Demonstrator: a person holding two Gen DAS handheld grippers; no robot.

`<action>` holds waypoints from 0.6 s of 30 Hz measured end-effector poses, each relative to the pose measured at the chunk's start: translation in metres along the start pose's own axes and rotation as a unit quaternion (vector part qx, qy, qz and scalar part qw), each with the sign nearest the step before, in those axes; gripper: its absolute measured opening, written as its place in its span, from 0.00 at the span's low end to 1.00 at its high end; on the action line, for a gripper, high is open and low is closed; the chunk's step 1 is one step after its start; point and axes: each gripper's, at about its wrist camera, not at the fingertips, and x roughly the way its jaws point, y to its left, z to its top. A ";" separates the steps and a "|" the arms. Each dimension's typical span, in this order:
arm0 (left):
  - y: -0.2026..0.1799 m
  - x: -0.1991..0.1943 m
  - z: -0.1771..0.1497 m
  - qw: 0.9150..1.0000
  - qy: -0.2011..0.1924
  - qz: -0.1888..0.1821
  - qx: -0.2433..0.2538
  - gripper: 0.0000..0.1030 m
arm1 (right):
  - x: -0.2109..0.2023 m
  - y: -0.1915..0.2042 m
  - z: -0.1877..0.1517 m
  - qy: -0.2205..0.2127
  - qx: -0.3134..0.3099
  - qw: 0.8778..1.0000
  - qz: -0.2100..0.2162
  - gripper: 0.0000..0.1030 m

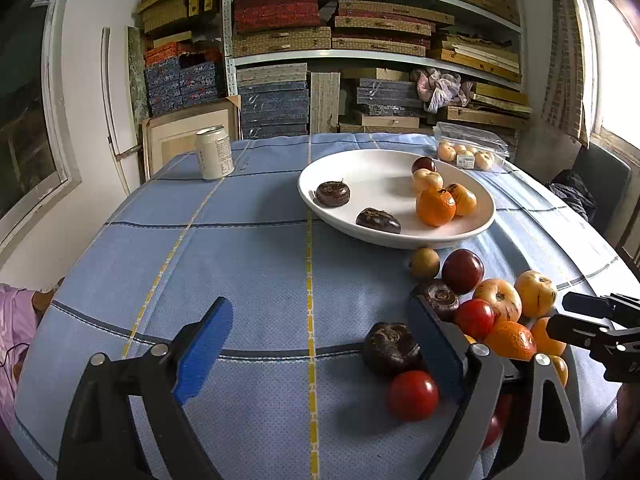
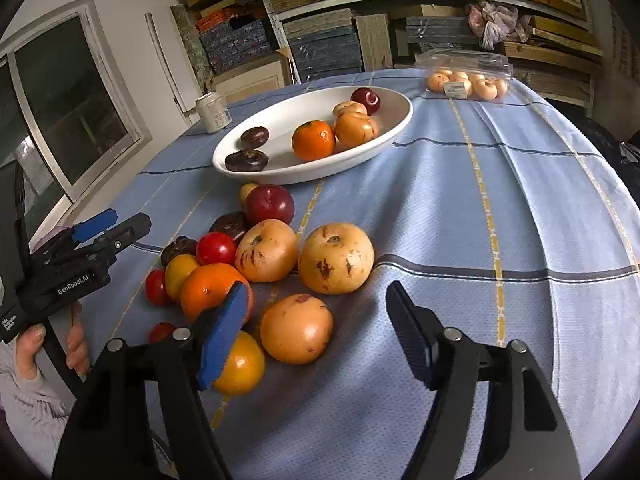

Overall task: Organize fruits
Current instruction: 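Move both tools back toward the fruit pile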

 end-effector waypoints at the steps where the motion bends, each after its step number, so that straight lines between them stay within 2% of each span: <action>1: 0.000 0.000 0.000 1.000 -0.001 0.000 -0.001 0.90 | 0.000 0.000 0.000 0.000 0.000 1.000 0.000 0.66; 7: -0.002 -0.001 0.000 1.000 0.002 -0.001 0.003 0.91 | 0.005 -0.004 0.004 0.004 0.012 1.000 -0.002 0.64; 9: -0.003 -0.001 0.000 1.000 0.003 -0.002 0.006 0.91 | 0.005 -0.006 0.009 -0.008 0.012 1.000 -0.019 0.62; 11: -0.004 0.000 0.000 1.000 0.004 -0.003 0.008 0.91 | 0.011 -0.003 0.013 -0.003 0.002 1.000 -0.029 0.61; 13: -0.005 0.000 0.000 1.000 0.005 -0.004 0.009 0.91 | 0.020 0.000 0.015 0.016 -0.006 0.999 -0.029 0.55; 17: -0.005 0.001 -0.001 1.000 0.010 -0.016 0.006 0.91 | 0.030 -0.004 0.021 0.025 0.002 0.999 -0.034 0.53; 18: -0.006 0.001 -0.001 1.000 0.012 -0.021 0.006 0.91 | 0.032 -0.007 0.023 0.026 0.007 0.999 -0.034 0.46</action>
